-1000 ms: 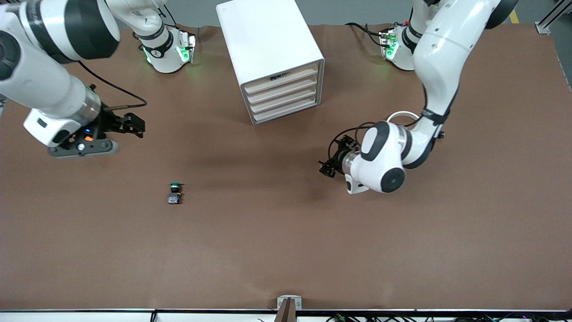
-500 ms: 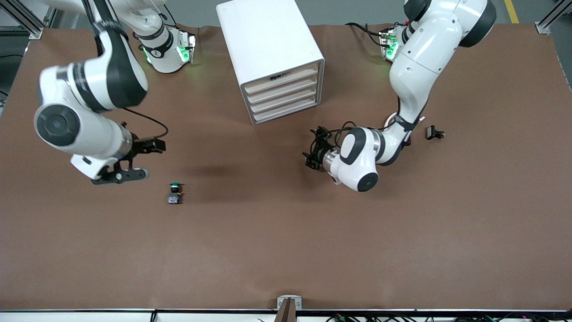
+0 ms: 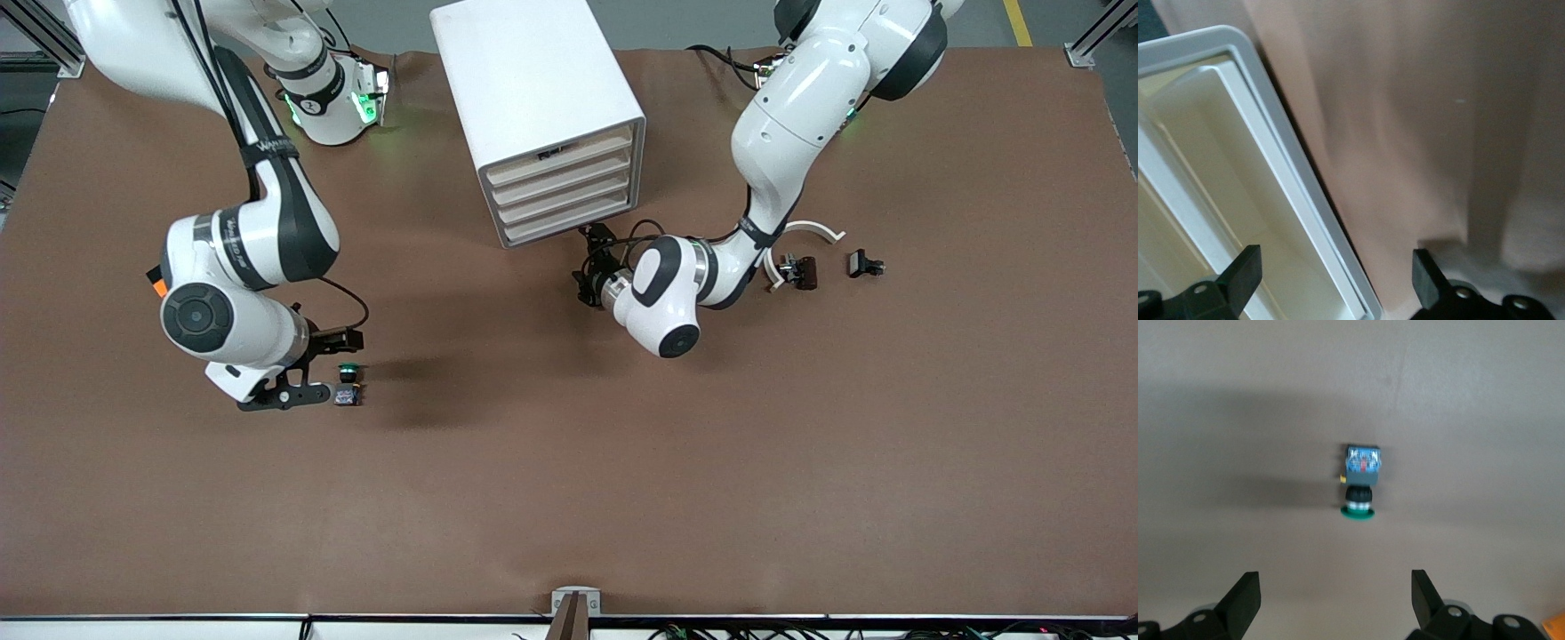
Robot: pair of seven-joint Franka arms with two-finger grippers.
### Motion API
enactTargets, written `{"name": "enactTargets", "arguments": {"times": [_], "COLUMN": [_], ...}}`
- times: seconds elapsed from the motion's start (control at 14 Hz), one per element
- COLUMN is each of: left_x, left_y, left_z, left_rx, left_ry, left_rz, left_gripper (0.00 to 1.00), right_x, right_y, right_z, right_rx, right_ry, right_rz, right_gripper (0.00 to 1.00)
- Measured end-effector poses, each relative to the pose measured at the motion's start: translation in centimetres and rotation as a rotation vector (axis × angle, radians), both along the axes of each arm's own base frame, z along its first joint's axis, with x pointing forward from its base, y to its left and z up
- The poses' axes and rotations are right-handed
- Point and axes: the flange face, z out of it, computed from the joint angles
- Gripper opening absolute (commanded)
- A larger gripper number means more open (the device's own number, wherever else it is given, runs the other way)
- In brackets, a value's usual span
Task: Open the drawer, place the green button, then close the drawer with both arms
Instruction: 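Grasp the black push button with the right gripper, then grip the white drawer front with the left gripper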
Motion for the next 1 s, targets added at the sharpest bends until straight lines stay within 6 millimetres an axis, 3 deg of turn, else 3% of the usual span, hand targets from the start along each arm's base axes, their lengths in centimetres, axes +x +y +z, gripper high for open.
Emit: {"name": "enactTargets", "arguments": {"times": [0.29,0.57,1.0], "left_x": [0.5,-0.4,-2.8], "left_y": [0.9,0.2,-1.2], "left_z": [1.2,1.8,0.5], "left_rx": [0.016,-0.004,0.006], "left_ry": [0.124,0.209,0.31], "left_rz": [0.015,0.02,0.01], "left_gripper": [1.0,0.99,0.71], "right_x": [-0.1,0.3,0.3], "right_y": [-1.5,-2.2,-2.5], "right_z": [-5.8,-9.5,-12.9], "right_rx": [0.02,0.035,0.045], "right_ry": [-0.076,-0.129,-0.167], "right_rz": [-0.027,-0.041,-0.075], "right_gripper": [1.0,1.0,1.0]}}
